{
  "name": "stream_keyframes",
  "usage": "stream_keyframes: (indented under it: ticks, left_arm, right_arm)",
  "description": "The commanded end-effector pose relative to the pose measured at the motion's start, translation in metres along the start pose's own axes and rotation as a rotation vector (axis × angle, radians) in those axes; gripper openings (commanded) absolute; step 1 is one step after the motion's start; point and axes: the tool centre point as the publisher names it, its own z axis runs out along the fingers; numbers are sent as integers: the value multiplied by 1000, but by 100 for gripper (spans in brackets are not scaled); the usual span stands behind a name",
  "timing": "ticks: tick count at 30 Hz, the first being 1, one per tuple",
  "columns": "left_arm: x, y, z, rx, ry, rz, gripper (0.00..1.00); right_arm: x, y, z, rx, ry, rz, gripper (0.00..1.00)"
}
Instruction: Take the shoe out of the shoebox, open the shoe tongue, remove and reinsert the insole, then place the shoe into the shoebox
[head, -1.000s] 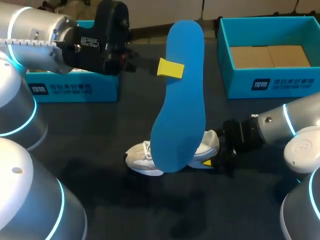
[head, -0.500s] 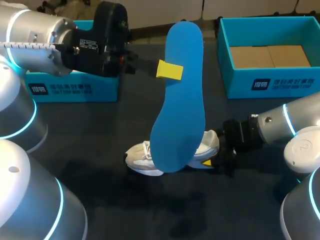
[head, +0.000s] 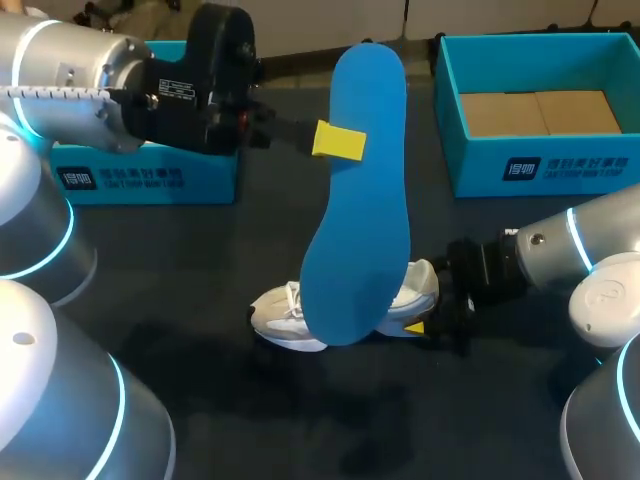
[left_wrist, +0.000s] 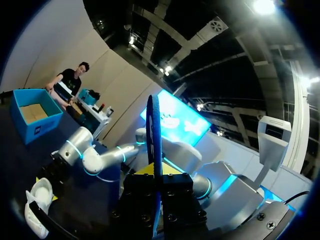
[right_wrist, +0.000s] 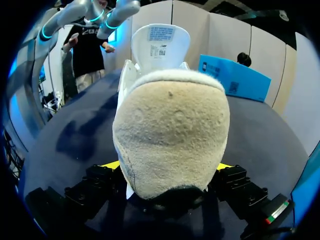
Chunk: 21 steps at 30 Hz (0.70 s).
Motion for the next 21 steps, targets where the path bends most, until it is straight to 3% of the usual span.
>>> stream_keyframes:
  ticks: [1,9,21]
  left_arm:
    - [0,1,0,0,-1,0,0]
    - [0,1,0,0,-1,0,0]
    - [0,1,0,0,-1,0,0]
  right_arm:
    - [4,7,-16,49,3,7,100]
    - [3,17,-32,131,0,19,100]
    - [-3,49,-53,342,-37,36,100]
